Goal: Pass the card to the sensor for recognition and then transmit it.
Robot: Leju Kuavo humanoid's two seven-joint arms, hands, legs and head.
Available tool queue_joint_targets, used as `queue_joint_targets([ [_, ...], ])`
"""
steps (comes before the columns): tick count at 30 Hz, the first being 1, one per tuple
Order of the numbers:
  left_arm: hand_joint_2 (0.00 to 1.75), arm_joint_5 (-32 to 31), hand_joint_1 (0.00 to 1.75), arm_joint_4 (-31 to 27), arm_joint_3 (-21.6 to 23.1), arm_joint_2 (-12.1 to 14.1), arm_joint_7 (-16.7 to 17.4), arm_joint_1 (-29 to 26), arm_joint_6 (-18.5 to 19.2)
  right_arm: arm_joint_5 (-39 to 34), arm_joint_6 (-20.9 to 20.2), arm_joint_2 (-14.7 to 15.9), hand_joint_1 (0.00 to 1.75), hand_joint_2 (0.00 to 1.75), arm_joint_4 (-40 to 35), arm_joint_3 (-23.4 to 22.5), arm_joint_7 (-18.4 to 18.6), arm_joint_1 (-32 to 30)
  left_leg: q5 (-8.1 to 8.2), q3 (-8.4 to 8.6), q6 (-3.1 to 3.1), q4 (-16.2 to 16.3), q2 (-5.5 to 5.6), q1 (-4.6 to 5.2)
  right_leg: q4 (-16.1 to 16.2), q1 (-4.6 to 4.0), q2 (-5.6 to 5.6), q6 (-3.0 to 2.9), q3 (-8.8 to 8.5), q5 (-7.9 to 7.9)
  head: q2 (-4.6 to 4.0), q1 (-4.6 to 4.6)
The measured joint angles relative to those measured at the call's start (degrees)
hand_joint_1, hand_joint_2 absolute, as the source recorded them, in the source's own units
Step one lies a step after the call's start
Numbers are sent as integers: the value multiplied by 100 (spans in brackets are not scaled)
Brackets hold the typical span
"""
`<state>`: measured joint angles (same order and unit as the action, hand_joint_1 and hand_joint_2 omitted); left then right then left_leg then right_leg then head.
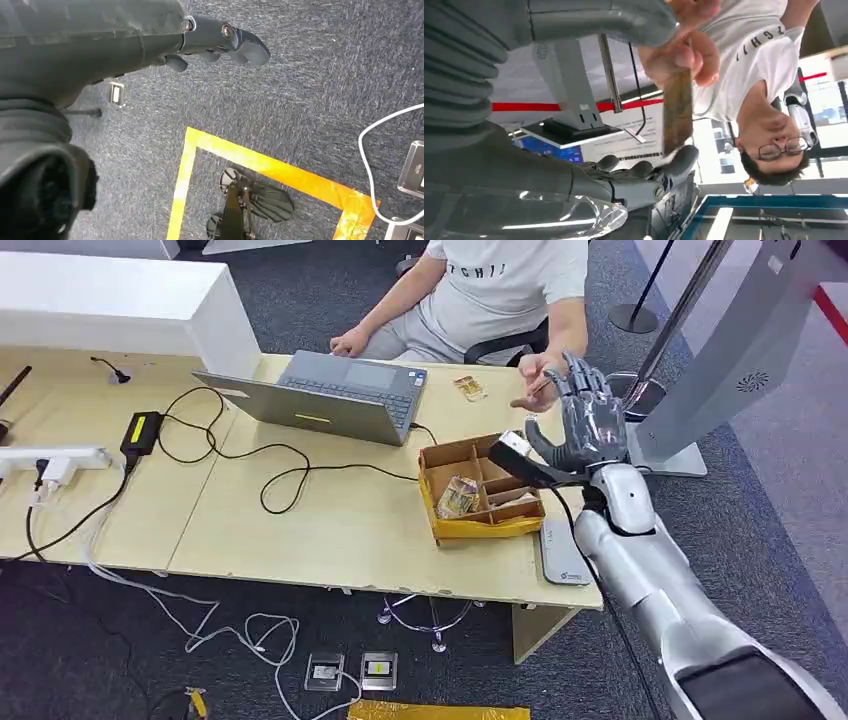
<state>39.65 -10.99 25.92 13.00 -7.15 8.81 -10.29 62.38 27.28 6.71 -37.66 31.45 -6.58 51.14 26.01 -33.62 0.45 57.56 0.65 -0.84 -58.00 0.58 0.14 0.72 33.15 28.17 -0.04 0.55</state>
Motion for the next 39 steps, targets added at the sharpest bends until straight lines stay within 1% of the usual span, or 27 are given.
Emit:
queue_joint_targets([
  [5, 0, -4, 0, 0, 31, 0, 20, 17, -17, 98, 33, 0, 0, 0, 0, -94, -72, -19, 0, 0, 0, 0, 0, 0, 0, 0, 0, 0, -1, 0, 0, 0],
  [11, 0, -15, 0, 0, 81, 0, 35, 20, -26, 175, 227, 0, 0, 0, 0, -181, -190, -67, 0, 0, 0, 0, 0, 0, 0, 0, 0, 0, -1, 0, 0, 0],
  [16, 0, -57, 0, 0, 149, 0, 146, -9, -52, 55, 627, 9, 0, 0, 0, -317, -461, -144, 0, -1, 0, 0, 2, 0, 0, 0, 0, 0, 1, 0, 0, 2],
  [18, 0, -57, 0, 0, 166, 0, 195, -16, -55, 138, 743, 90, 0, 0, 11, -383, -544, -110, 0, -1, 0, 0, 2, 0, 0, 0, -1, 0, 0, 0, 0, 0],
  [21, 0, 17, 0, 0, 170, 0, 267, -31, -87, 112, 706, 269, 0, 0, 100, -402, -719, 23, 0, -2, 0, 1, 8, 1, 1, 1, -4, 0, 0, 0, 0, 0],
  [24, 0, 138, 0, 2, 170, 0, 295, -95, -149, -418, 417, 510, 0, 0, 319, -555, -1102, 245, 0, -4, -1, 1, 11, 4, 1, 6, -5, 1, -2, 0, 2, 0],
  [26, 0, 166, 0, 2, 170, -2, 297, -128, -164, -577, 343, 620, 0, 0, 439, -623, -1224, 350, 0, -5, -1, 2, 11, 5, 2, 7, -4, 2, -1, -1, 2, -2],
  [28, 0, 192, 0, 4, 170, -2, 297, -143, -181, -680, 251, 715, 0, 0, 551, -691, -1244, 422, 0, -5, -2, 2, 9, 6, 2, 8, -4, 2, 0, -1, 0, 0],
  [31, 0, 262, 0, 7, 168, -13, 297, -144, -251, -954, -53, 855, 0, 0, 778, -822, -1009, 507, 1, -4, -1, 4, 8, 4, 4, 7, -3, 2, 5, -1, 0, 7],
  [35, 0, 326, 0, 9, 168, -48, 299, -174, -348, -1303, -545, 1251, 0, 0, 1124, -1038, -557, 534, 0, -11, -4, 4, 38, 4, 4, 7, -32, 3, 2, 2, 0, 0],
  [37, 0, 369, 0, 11, 168, -50, 328, -200, -350, -1610, -908, 1457, 0, 0, 1280, -1175, -237, 497, 1, -12, -5, 4, 34, 6, 4, 9, -30, 3, 4, 2, 0, 2],
  [39, 0, 428, 0, 13, 168, -52, 345, -200, -348, -2097, -1274, 1641, 0, 0, 1442, -1392, 63, 425, 3, -13, -8, 4, 32, 7, 7, 9, -28, 3, 4, 2, 0, 0],
])
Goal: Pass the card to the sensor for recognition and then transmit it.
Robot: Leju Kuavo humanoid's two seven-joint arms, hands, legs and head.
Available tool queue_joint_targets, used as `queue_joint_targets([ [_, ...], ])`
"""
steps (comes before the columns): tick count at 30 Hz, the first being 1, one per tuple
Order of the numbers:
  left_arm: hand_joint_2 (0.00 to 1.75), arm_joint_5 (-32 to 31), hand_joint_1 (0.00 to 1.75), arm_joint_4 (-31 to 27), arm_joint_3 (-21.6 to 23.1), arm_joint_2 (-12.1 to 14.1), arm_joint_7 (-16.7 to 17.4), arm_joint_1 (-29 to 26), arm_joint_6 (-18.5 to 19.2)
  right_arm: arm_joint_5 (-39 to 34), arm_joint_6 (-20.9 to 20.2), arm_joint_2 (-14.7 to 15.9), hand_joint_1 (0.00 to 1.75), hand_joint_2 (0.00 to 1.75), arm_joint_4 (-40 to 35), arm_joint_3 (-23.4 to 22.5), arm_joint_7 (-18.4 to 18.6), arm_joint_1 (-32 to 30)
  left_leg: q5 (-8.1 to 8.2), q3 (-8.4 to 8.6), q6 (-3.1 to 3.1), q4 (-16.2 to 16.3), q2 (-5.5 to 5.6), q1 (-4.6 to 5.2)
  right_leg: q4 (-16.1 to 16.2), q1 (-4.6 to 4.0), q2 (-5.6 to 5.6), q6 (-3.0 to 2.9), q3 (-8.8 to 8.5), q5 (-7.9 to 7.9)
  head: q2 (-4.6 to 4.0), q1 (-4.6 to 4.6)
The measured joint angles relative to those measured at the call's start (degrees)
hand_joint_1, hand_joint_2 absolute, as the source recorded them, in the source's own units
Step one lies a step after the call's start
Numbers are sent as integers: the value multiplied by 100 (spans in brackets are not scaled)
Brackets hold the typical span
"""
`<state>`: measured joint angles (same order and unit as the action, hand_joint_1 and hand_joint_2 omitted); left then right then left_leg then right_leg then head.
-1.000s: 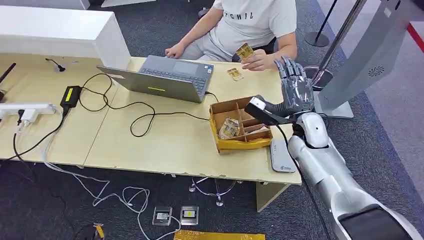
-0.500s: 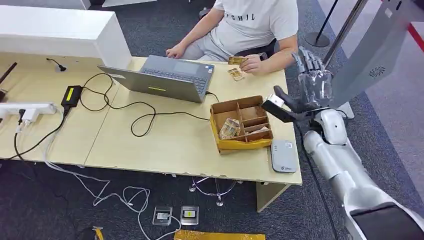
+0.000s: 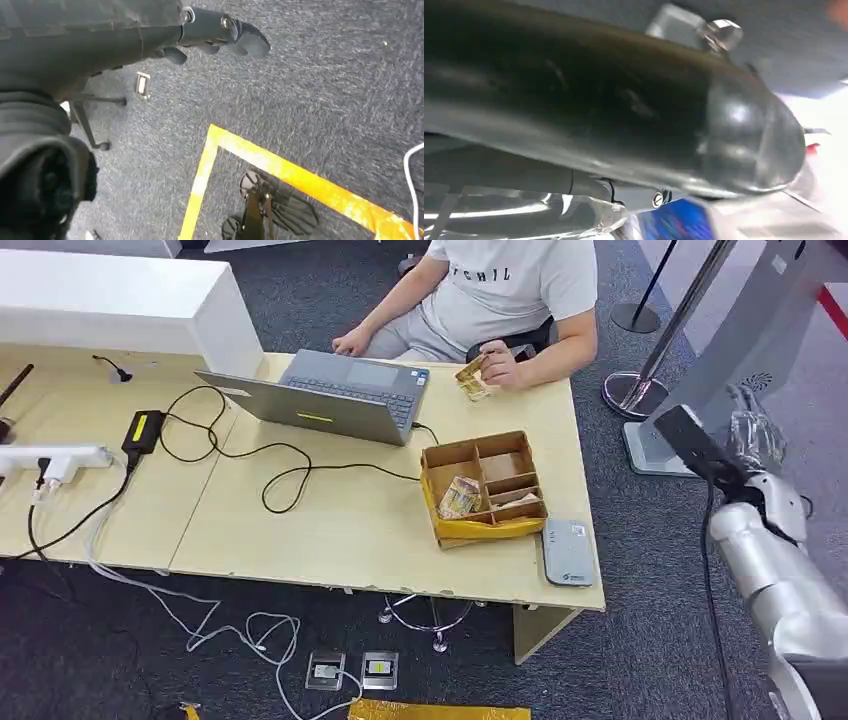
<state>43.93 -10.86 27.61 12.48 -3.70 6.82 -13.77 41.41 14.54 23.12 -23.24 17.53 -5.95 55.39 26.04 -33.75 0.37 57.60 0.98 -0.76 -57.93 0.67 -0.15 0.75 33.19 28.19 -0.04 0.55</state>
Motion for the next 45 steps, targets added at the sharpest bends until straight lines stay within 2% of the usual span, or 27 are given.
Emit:
queue_joint_targets([
  [3, 0, 66, 0, 0, 0, -15, 79, -14, -13, -596, -300, 226, 0, 0, 188, -379, 543, -186, 3, -1, -1, 0, -2, 1, 1, 1, -1, 0, 1, 0, 0, 2],
  [6, 0, 112, 0, 2, 0, -33, 114, -13, -28, -841, -348, 412, 0, 0, 335, -707, 1044, -502, 7, 2, -6, 0, -4, 0, 4, 0, 0, 0, 4, 3, 0, 4],
  [8, 0, 135, 0, 2, 0, -42, 116, -14, 28, -1224, -340, 536, 0, 0, 409, -946, 1541, -902, 10, 2, -9, 0, 10, -6, 4, -7, -14, 4, -11, 16, 0, 0],
  [9, 0, 138, 0, 2, 0, -42, 114, -20, 61, -1398, -315, 571, 0, 0, 455, -1092, 1616, -1150, 12, 2, -9, -1, 17, -6, 4, -8, -19, 3, -14, 17, 2, -2],
  [16, 0, 170, 0, 2, 0, 18, 114, -20, 136, -2071, -241, 560, 0, 0, 689, -1861, 1666, -2584, 24, 1, 3, -3, 13, -10, 2, -12, -16, -4, -11, 29, 0, 4],
  [21, 0, 171, 0, 2, 0, 18, 114, -20, 138, -2173, -228, 536, 0, 0, 717, -1959, 1699, -2738, 25, 1, 4, -4, 13, -10, 2, -13, -16, -5, -9, 29, 0, 2],
  [22, 0, 171, 0, 2, 0, 20, 114, -20, 136, -2310, -200, 503, 0, 0, 743, -2073, 1767, -2938, 27, 2, 7, -4, 13, -10, 2, -13, -16, -6, -9, 31, 0, 4],
  [23, 0, 171, 0, 2, 0, 24, 116, -20, 131, -2504, -138, 448, 0, 0, 783, -2246, 1813, -3217, 30, 2, 7, -4, 13, -12, 2, -15, -16, -7, -13, 37, 0, 0],
  [24, 0, 171, 0, 2, 0, 37, 114, -25, 144, -2851, -1, 216, 0, 0, 879, -2661, 1771, -3842, 36, 4, 14, -6, 16, -13, 2, -17, -17, -12, -14, 42, 0, 2],
  [27, 0, 173, 0, 2, 2, 39, 114, -25, 177, -2882, 58, -44, 0, 0, 949, -2910, 1684, -4292, 40, 5, 19, -7, 14, -15, 2, -17, -16, -14, -15, 44, 0, 2],
  [30, 0, 157, 0, 2, 2, 35, 120, -26, 203, -2805, 84, -359, 0, 0, 1025, -3047, 1900, -4555, 41, 5, 21, -7, 3, -23, 1, -26, -5, -15, -15, 45, 0, 2],
  [32, 0, 153, 0, 2, 4, 28, 158, -22, 208, -2742, 87, -575, 0, 0, 1056, -3087, 1902, -4606, 41, 13, 22, -7, -7, -18, 0, -21, 2, -16, -14, 45, 0, 7],
  [34, 0, 182, 0, 2, 7, 22, 166, -15, 203, -2641, -80, -794, 0, 0, 1091, -3166, 1661, -4678, 42, 25, 22, -7, -8, -29, 2, -32, 6, -18, -27, 47, 0, -2],
  [37, 0, 469, 0, 2, 9, -13, 166, -25, 181, -2571, -512, -1077, 0, 0, 1143, -3240, 1053, -4778, 42, 26, 22, -7, -7, -23, 1, -25, 6, -19, -28, 47, 0, 6],
  [39, 0, 631, 0, 2, -9, -28, 166, -25, 177, -2580, -591, -1127, 0, 0, 1152, -3270, 779, -4792, 42, 27, 22, -7, -9, -21, 0, -23, 11, -19, -27, 47, 0, 4],
  [45, 0, 726, 0, 2, -15, -85, 166, -23, 177, -2593, -624, -1222, 0, 0, 1154, -3305, 672, -4794, 42, 30, 22, -6, -10, -17, 0, -19, 15, -18, -29, 46, 2, 4],
])
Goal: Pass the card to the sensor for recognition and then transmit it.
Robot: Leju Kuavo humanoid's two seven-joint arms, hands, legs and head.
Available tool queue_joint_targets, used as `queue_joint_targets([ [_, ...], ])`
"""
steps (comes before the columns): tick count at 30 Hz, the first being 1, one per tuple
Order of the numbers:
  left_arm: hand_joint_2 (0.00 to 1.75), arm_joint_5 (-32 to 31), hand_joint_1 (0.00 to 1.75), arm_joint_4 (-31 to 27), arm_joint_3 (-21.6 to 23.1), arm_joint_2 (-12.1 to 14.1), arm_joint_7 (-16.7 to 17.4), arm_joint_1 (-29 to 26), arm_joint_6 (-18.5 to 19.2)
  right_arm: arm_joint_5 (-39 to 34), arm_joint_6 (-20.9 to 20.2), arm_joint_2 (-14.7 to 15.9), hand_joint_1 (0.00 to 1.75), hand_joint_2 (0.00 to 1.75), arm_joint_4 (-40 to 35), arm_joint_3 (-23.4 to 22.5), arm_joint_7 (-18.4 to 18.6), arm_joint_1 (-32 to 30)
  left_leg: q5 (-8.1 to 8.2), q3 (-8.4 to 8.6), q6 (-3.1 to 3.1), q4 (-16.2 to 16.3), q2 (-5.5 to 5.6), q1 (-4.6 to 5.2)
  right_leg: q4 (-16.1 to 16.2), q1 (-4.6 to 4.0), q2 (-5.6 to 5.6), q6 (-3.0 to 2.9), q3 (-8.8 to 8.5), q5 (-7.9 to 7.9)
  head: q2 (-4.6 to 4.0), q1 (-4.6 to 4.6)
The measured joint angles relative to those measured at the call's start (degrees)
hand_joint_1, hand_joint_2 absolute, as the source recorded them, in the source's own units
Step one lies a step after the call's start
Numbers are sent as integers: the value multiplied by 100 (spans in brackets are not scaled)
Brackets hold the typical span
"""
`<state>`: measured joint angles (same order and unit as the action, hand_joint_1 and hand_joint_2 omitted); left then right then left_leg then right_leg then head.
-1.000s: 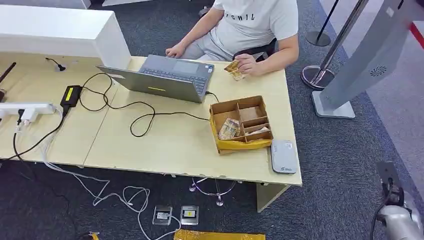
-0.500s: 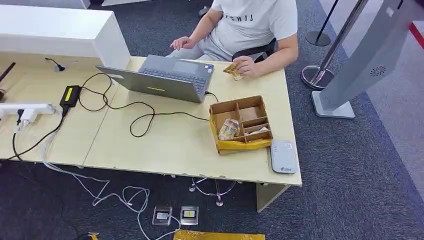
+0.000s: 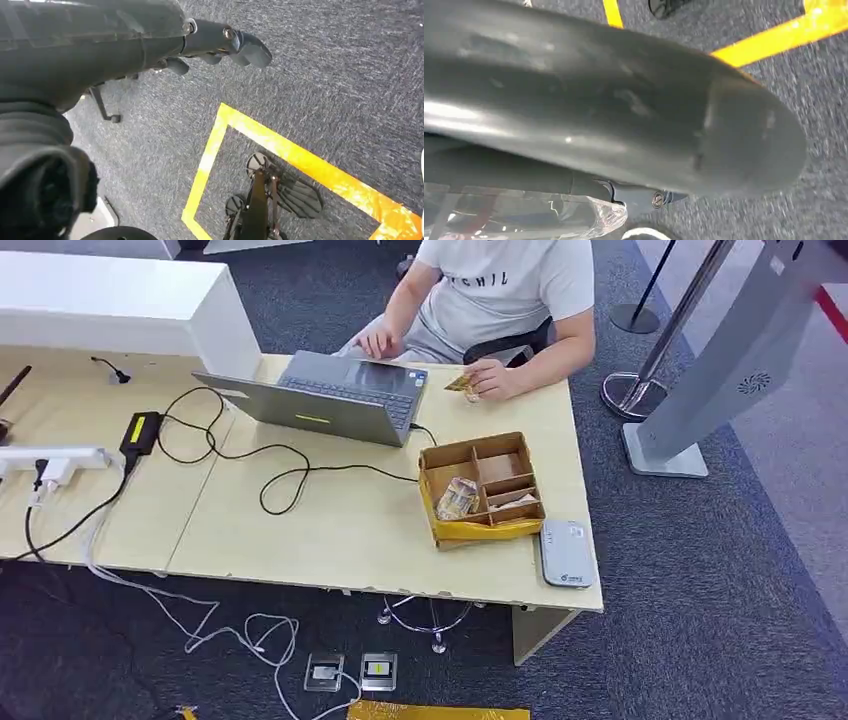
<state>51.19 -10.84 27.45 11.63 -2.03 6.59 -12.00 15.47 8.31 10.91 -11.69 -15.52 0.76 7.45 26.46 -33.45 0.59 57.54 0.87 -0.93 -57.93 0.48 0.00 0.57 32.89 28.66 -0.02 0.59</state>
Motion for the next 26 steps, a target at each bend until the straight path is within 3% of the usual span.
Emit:
queue_joint_targets([
  [7, 0, -20, 0, 0, 0, -50, 251, 0, 44, 81, 33, -137, 0, 0, 20, -15, -40, -11, 0, 1, 0, 0, 0, -1, 0, -1, 0, 0, 0, 0, -2, 0],
  [16, 0, 72, 0, 0, 2, -157, 787, 2, -164, 120, 459, -332, 0, 0, 28, -15, -37, -32, 0, 1, 0, 0, 0, -2, 0, -1, 0, 0, 0, 0, -2, -2],
  [21, 0, 122, 0, 0, 2, -221, 935, 3, -494, 22, -130, -407, 0, 0, 28, -17, 219, -37, 0, 2, 0, 0, -2, -1, 0, -1, 1, 0, 0, 0, -2, -2],
  [26, 0, 26, 0, 0, 2, -242, 846, 3, -53, -48, -714, -437, 0, 0, 28, -17, 108, -37, 0, 2, 0, 0, -2, -2, 0, -1, 1, 0, 0, 0, 0, -2],
])
